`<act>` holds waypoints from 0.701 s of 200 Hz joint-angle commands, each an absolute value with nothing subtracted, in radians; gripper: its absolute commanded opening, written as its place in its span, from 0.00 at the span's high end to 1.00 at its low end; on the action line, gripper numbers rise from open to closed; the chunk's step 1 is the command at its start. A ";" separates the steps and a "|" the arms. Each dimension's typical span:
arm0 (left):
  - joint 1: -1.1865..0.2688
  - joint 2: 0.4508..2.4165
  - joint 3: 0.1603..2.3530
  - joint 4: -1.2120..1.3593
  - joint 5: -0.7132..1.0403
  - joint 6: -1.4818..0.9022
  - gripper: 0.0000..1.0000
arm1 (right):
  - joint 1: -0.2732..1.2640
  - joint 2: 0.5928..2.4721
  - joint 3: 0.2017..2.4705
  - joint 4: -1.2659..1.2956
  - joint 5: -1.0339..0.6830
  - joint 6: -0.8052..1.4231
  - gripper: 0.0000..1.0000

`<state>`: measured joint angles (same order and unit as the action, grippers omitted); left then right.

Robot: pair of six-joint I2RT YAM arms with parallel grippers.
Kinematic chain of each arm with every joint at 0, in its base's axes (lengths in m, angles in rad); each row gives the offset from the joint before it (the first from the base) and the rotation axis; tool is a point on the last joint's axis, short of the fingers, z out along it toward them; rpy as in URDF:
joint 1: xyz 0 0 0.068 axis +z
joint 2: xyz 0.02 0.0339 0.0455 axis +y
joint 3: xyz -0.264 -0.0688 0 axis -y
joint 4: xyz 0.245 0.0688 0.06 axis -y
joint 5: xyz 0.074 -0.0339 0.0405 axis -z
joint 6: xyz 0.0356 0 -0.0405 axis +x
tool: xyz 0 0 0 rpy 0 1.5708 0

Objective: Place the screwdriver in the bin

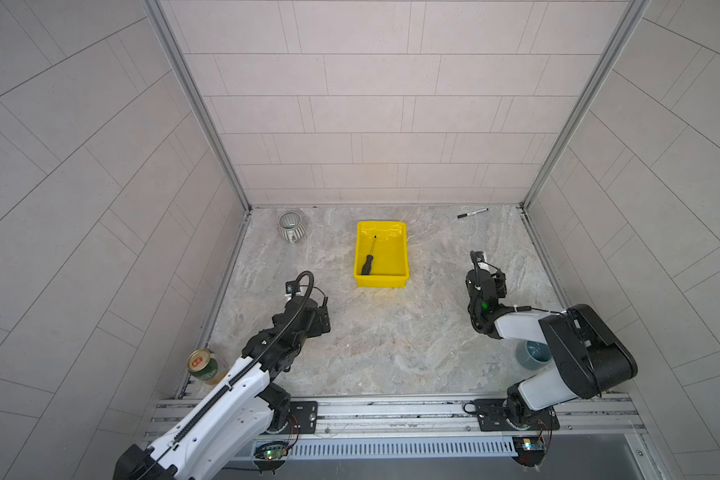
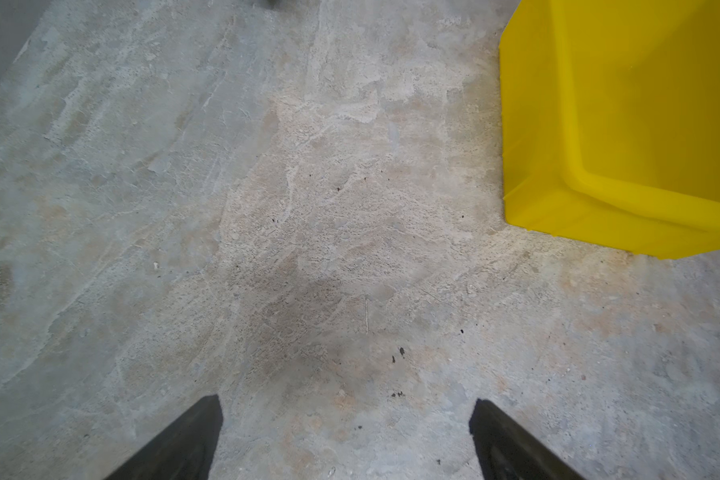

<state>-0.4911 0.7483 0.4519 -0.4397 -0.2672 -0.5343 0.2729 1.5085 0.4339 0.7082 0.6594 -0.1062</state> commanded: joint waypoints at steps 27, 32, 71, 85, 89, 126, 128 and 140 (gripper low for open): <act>-0.493 0.758 0.460 -0.442 -0.282 -0.540 0.00 | 0.230 1.523 0.357 0.972 0.601 -0.057 0.37; -0.493 0.758 0.460 -0.442 -0.283 -0.540 0.00 | 0.223 1.518 0.347 0.980 0.597 -0.045 0.37; -0.493 0.760 0.460 -0.440 -0.283 -0.540 0.00 | 0.157 1.506 0.304 1.030 0.520 0.021 0.22; -0.494 0.764 0.460 -0.440 -0.285 -0.540 0.00 | 0.157 1.504 0.306 1.023 0.519 0.022 0.06; -0.494 0.765 0.460 -0.440 -0.284 -0.541 0.00 | 0.155 1.506 0.308 1.018 0.508 0.022 0.01; -0.494 0.770 0.462 -0.439 -0.294 -0.552 0.00 | 0.147 1.566 0.308 1.062 0.468 0.008 0.01; -0.494 0.770 0.462 -0.438 -0.296 -0.553 0.00 | 0.147 1.566 0.309 1.062 0.468 0.009 0.01; -0.493 0.809 0.448 -0.418 -0.284 -0.565 0.00 | 0.148 1.589 0.316 1.090 0.467 -0.004 0.01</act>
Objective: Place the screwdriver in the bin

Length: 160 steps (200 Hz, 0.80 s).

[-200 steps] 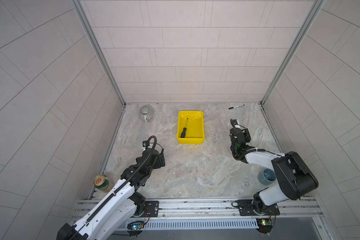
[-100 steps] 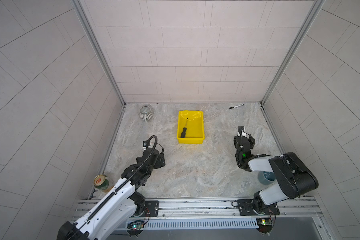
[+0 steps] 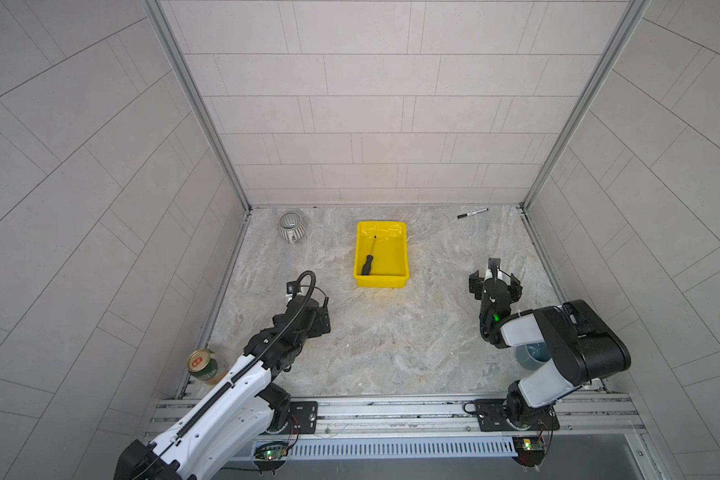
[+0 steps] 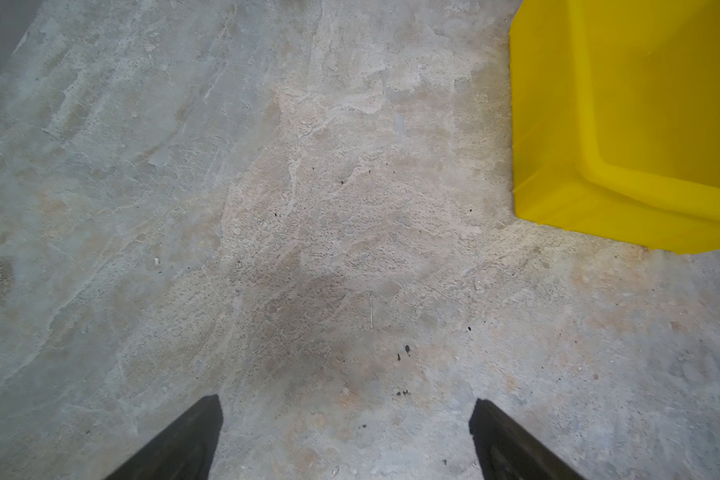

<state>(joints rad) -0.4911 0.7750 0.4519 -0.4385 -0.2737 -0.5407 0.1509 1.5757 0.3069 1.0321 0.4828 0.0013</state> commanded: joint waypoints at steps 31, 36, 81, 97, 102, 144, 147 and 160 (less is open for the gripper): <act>-0.493 0.861 0.450 -0.394 -0.255 -0.566 0.00 | 0.152 1.597 0.320 1.094 0.464 -0.013 0.01; -0.494 0.869 0.455 -0.399 -0.262 -0.569 0.00 | 0.150 1.593 0.323 1.082 0.464 -0.010 0.01; -0.492 0.970 0.528 -0.384 -0.419 -0.551 0.00 | 0.147 1.593 0.330 1.064 0.453 -0.005 0.01; -0.492 1.017 0.591 -0.379 -0.495 -0.502 0.00 | 0.147 1.592 0.331 1.064 0.452 -0.006 0.01; -0.492 1.032 0.613 -0.373 -0.510 -0.462 0.00 | 0.146 1.592 0.331 1.064 0.451 -0.005 0.01; -0.492 1.155 0.658 -0.086 -0.818 -0.253 0.00 | 0.143 1.590 0.332 1.059 0.446 -0.005 0.01; -0.492 1.164 0.650 -0.047 -0.841 -0.231 0.00 | 0.141 1.590 0.332 1.060 0.446 -0.005 0.01; -0.493 1.209 0.593 0.151 -0.911 -0.116 0.00 | 0.143 1.591 0.333 1.058 0.444 -0.005 0.01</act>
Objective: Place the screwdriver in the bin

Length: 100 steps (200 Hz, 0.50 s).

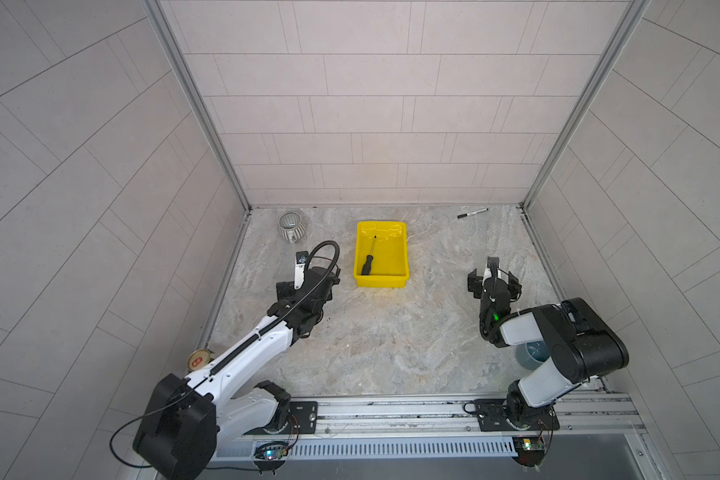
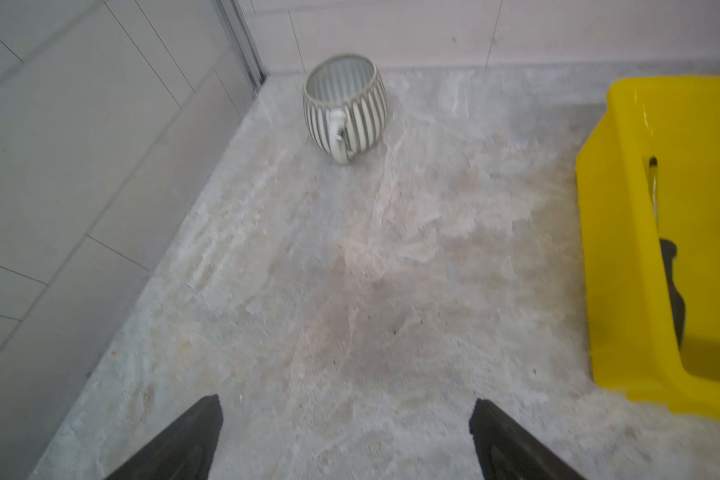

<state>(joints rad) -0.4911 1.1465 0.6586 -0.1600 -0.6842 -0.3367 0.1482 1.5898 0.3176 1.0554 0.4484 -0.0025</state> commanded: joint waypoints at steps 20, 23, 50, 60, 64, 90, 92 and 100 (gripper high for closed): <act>-0.491 1.298 0.509 0.438 -0.915 0.068 0.00 | 0.140 1.590 0.333 1.057 0.442 -0.005 0.01; -0.492 1.309 0.502 0.464 -0.916 0.085 0.00 | 0.140 1.589 0.332 1.057 0.442 -0.005 0.01; -0.487 1.408 0.471 0.543 -0.931 0.097 0.00 | 0.137 1.589 0.334 1.053 0.437 -0.005 0.01; -0.477 1.450 0.441 0.662 -0.940 0.122 0.00 | 0.133 1.588 0.336 1.045 0.426 -0.003 0.01; -0.480 1.454 0.451 0.649 -0.957 0.112 0.00 | 0.130 1.586 0.338 1.040 0.421 -0.003 0.01; -0.448 1.460 0.457 0.652 -0.844 0.086 0.00 | 0.114 1.590 0.337 1.047 0.376 0.000 0.01; -0.444 1.461 0.454 0.664 -0.836 0.084 0.00 | 0.113 1.587 0.337 1.042 0.374 0.000 0.01; -0.430 1.461 0.443 0.704 -0.814 0.083 0.00 | 0.110 1.589 0.336 1.045 0.367 0.001 0.01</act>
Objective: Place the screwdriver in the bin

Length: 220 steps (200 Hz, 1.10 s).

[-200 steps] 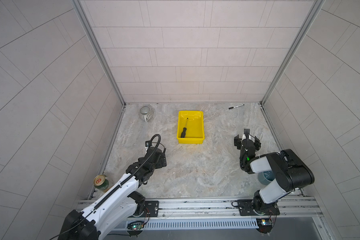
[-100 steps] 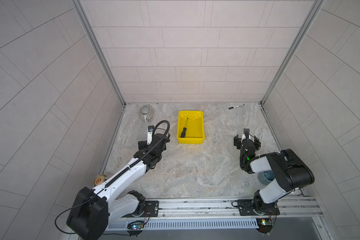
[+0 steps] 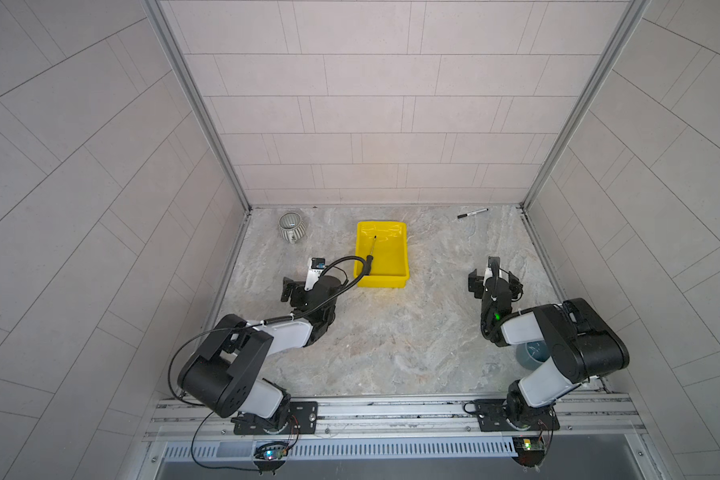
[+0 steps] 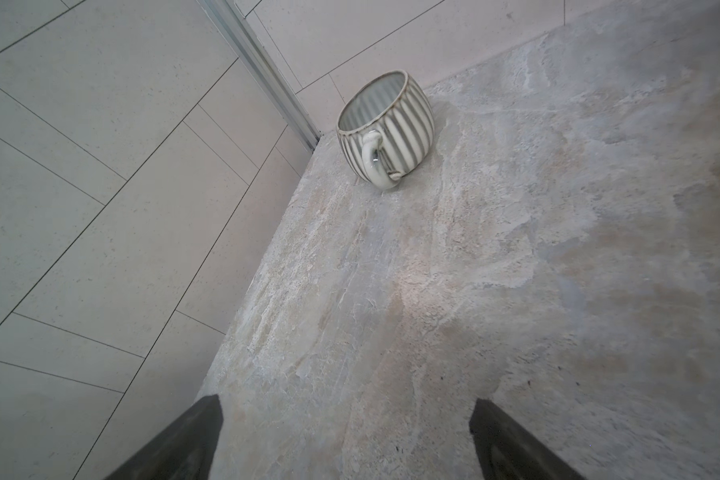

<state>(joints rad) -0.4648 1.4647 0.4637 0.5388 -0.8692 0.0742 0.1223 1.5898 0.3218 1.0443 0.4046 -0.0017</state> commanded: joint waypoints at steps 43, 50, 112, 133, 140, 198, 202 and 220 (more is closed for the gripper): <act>-0.335 1.456 0.448 0.707 -0.748 -0.005 0.00 | 0.105 1.588 0.338 1.039 0.358 0.003 0.01; -0.328 1.455 0.448 0.706 -0.739 -0.009 0.00 | 0.106 1.588 0.339 1.039 0.357 0.002 0.01; -0.272 1.421 0.368 0.832 -0.573 0.133 0.00 | 0.104 1.588 0.339 1.038 0.356 0.003 0.01; -0.249 1.501 0.298 1.084 -0.513 0.132 0.00 | 0.104 1.588 0.340 1.037 0.354 0.003 0.01; -0.234 1.554 0.264 1.184 -0.483 0.135 0.00 | 0.104 1.588 0.340 1.037 0.353 0.003 0.01; -0.136 1.608 0.310 1.121 -0.469 0.005 0.00 | 0.097 1.586 0.344 1.025 0.338 0.006 0.01; -0.130 1.606 0.336 1.080 -0.458 0.003 0.00 | 0.096 1.586 0.343 1.025 0.338 0.006 0.01; -0.066 1.585 0.390 0.928 -0.344 -0.042 0.00 | 0.096 1.585 0.344 1.023 0.336 0.008 0.01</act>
